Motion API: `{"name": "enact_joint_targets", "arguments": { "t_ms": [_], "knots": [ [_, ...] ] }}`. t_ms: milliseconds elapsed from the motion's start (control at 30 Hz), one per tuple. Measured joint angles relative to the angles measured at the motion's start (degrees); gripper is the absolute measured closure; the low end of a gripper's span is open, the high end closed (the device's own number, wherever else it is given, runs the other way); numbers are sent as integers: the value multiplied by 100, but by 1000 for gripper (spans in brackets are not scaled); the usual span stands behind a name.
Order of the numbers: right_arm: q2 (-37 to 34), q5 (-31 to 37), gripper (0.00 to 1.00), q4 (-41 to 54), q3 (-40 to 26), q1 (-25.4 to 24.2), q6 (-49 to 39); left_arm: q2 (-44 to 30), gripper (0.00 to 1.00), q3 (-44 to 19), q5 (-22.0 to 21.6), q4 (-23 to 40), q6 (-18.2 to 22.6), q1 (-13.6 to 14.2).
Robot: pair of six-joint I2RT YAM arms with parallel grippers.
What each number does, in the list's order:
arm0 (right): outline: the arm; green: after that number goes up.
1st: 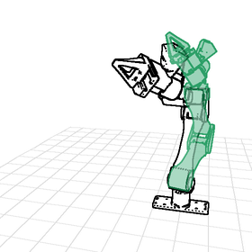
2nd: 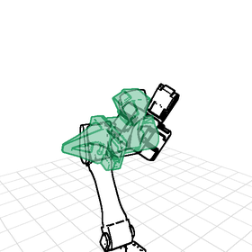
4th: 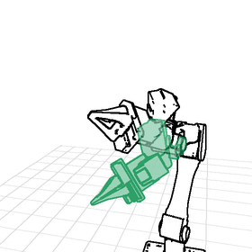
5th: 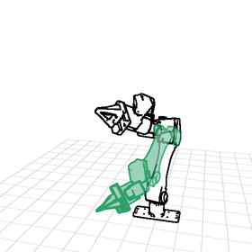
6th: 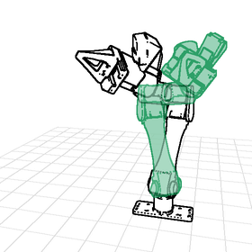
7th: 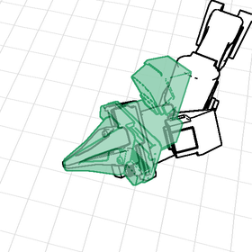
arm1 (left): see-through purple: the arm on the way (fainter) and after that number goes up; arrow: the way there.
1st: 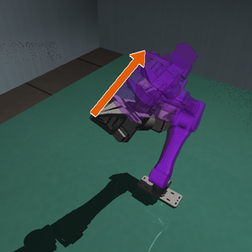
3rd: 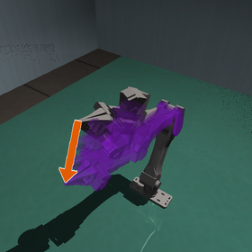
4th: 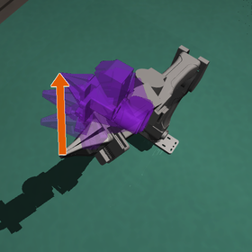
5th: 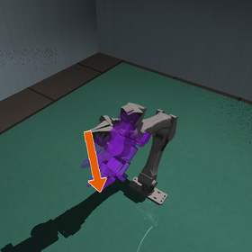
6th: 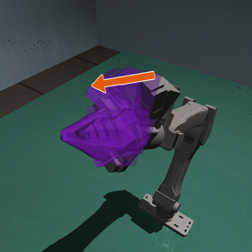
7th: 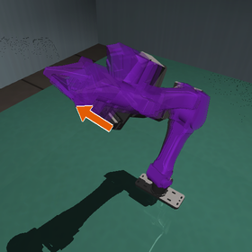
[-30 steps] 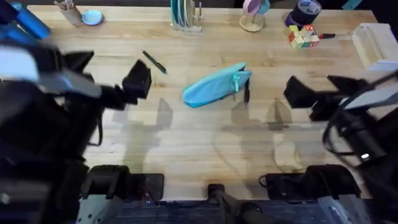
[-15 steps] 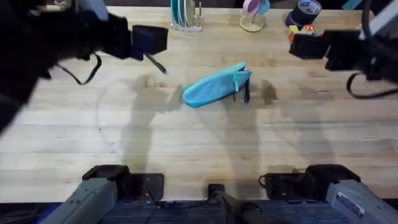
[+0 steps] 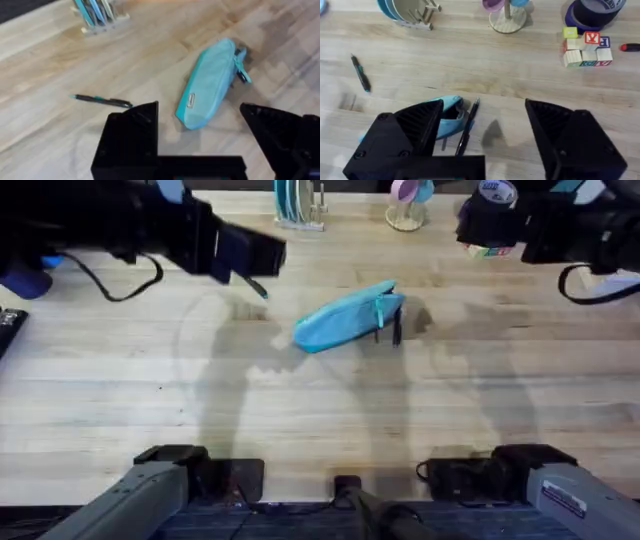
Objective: Unzip the bag, pick up the pens from the table one at a time and place them inside, then zip the bag closed.
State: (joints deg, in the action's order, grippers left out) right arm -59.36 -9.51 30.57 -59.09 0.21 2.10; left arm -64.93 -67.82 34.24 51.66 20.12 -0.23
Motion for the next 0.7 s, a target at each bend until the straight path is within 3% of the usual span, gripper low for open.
{"name": "enact_joint_targets", "arguments": {
  "t_ms": [200, 367, 500, 700],
  "knots": [
    [0, -45, 5, -4, -2, 0, -1, 0, 8, -1, 74, 983, 1115, 236],
    [-1, -45, 5, -13, 0, 0, -1, 0, 8, -1, 100, 1198, 2111, 562],
    [-1, -45, 5, -26, 0, 0, -1, 0, 8, -1, 116, 1068, 2512, 584],
    [-1, -45, 6, -39, -2, 0, -1, 0, 8, -1, 116, 1003, 2719, 584]
  ]
}}
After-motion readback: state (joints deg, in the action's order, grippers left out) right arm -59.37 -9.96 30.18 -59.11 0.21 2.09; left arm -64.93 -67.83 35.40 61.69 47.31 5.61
